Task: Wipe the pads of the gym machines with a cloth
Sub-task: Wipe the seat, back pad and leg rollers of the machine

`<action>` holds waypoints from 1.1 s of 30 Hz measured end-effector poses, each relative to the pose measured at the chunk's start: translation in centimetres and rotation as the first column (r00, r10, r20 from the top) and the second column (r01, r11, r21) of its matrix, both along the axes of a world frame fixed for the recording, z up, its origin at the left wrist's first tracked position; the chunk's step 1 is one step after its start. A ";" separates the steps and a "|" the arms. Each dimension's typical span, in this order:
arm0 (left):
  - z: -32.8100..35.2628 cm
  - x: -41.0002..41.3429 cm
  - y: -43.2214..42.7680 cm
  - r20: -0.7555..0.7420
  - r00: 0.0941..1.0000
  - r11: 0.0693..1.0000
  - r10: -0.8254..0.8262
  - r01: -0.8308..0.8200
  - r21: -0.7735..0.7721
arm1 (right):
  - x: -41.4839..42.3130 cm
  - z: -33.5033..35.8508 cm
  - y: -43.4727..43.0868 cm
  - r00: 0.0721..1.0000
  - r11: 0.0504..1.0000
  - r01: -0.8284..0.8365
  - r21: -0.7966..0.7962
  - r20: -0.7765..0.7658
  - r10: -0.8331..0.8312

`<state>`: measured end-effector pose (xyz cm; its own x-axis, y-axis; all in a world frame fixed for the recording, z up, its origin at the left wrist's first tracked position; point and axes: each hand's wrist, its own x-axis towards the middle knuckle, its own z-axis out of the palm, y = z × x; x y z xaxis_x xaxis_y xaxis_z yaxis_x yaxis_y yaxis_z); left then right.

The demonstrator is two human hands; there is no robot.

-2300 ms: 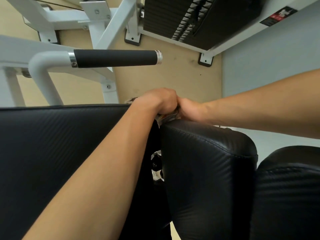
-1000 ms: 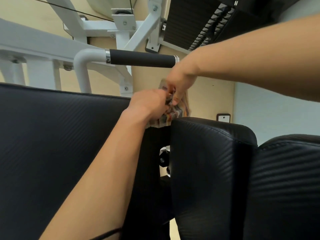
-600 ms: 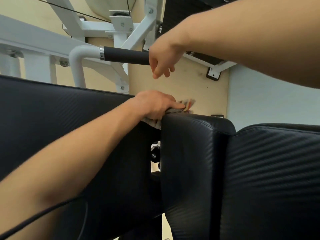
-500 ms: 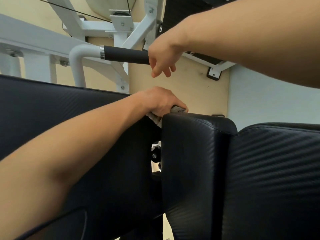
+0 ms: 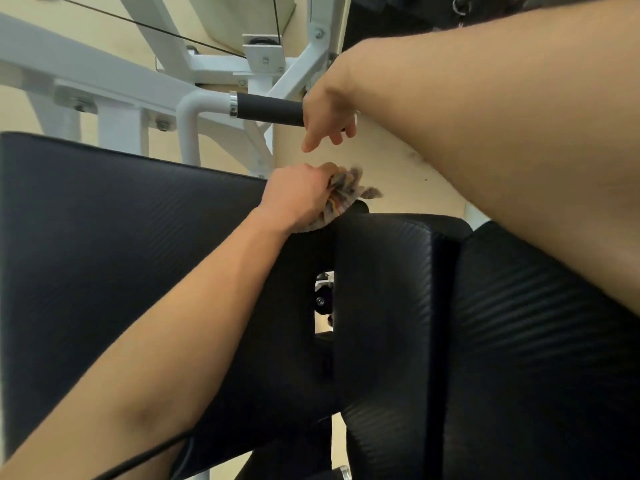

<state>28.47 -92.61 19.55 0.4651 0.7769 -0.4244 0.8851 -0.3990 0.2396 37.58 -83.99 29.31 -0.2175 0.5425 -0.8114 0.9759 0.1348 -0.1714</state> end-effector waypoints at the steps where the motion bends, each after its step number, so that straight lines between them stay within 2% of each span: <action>1: 0.3 -1.3 -0.8 -0.012 0.999 0.996 0.036 -0.035 0.087 | -0.3 0.1 -0.5 1.000 0.999 0.008 0.038 -0.014 -0.007; 3: 0.7 -3.6 -2.9 -0.006 0.998 0.971 0.056 -0.053 0.232 | -1.2 -0.1 -2.3 0.997 0.989 0.044 0.142 -0.063 -0.036; 5: 0.9 -5.3 -5.4 -0.013 0.997 0.952 0.070 -0.063 0.300 | -2.4 -1.2 -5.8 0.976 0.957 0.183 0.227 -0.159 -0.148; 8: 2.2 -6.6 -9.8 -0.086 0.988 0.963 0.130 -0.105 0.248 | -4.9 -3.4 -13.2 0.871 0.829 0.456 0.325 -0.354 -0.341; 12: 3.2 -8.8 -16.9 -0.146 0.969 0.954 0.201 -0.159 0.254 | -8.0 -4.9 -22.7 0.707 0.715 0.650 0.257 -0.550 -0.445; 14: 3.3 -10.5 -20.4 -0.170 0.955 0.944 0.243 -0.193 0.268 | -9.7 -5.5 -26.9 0.604 0.633 0.746 0.208 -0.611 -0.511; 16: 3.4 -12.1 -23.5 -0.184 0.937 0.928 0.296 -0.237 0.286 | -11.2 -6.4 -30.9 0.552 0.581 0.790 0.196 -0.641 -0.533; 20: 3.8 -13.5 -29.5 -0.223 0.915 0.913 0.335 -0.258 0.316 | -12.0 -7.9 -37.8 0.646 0.608 0.722 0.332 -0.639 -0.417; 24: 4.1 -13.6 -34.4 -0.243 0.920 0.927 0.307 -0.231 0.297 | -10.9 -8.3 -43.0 0.695 0.642 0.667 0.378 -0.627 -0.352; 27: 3.2 -13.2 -37.6 -0.277 0.951 0.953 0.137 -0.050 0.298 | -9.1 -9.3 -47.2 0.737 0.619 0.641 0.455 -0.589 -0.331; 30: 1.6 -11.9 -38.7 -0.268 0.962 0.949 -0.043 0.123 0.289 | -6.8 -11.3 -51.0 0.766 0.561 0.638 0.528 -0.515 -0.386; 33: -0.1 -9.4 -38.4 -0.249 0.948 0.912 -0.197 0.270 0.308 | -5.2 -12.9 -53.5 0.741 0.503 0.671 0.545 -0.455 -0.495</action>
